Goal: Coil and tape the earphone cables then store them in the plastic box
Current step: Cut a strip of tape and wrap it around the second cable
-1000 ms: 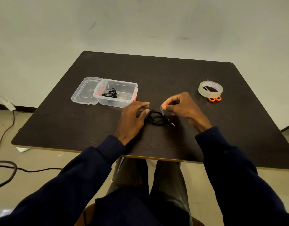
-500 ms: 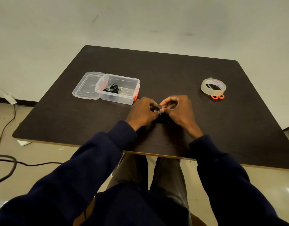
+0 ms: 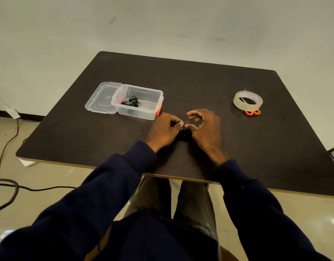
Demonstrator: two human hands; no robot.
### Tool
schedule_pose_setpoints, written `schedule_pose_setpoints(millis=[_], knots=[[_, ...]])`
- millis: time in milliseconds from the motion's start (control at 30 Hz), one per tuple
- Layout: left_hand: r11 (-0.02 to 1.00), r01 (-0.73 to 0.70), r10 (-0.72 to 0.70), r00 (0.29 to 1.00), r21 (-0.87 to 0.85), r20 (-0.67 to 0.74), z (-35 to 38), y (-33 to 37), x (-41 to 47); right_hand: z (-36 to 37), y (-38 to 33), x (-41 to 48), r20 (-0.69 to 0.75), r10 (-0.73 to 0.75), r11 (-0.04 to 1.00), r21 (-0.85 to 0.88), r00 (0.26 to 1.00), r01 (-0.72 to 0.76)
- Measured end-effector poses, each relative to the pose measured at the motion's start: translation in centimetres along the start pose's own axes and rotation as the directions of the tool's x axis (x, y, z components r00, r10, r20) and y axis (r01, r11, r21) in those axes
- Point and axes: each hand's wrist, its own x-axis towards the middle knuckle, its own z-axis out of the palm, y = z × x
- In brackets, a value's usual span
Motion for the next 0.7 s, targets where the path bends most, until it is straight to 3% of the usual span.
schedule_pose_setpoints(millis=[267, 500, 700], knots=[[0.995, 0.072, -0.073, 0.997, -0.064, -0.012, -0.1, -0.1, 0.4, 0.5, -0.4, -1.4, -0.171, -0.159, 0.970, -0.208, 0.972, 0.123], [0.983, 0.087, -0.093, 0.995, -0.159, -0.031, -0.4, 0.0, 0.3, 0.5, -0.2, -1.4, -0.125, -0.213, 0.953, -0.244, 0.969, 0.178], [0.973, 0.079, -0.090, 0.995, -0.217, -0.039, -0.7, -0.2, -0.2, -0.1, -0.7, -1.2, 0.073, -0.179, 0.960, -0.203, 0.981, 0.191]])
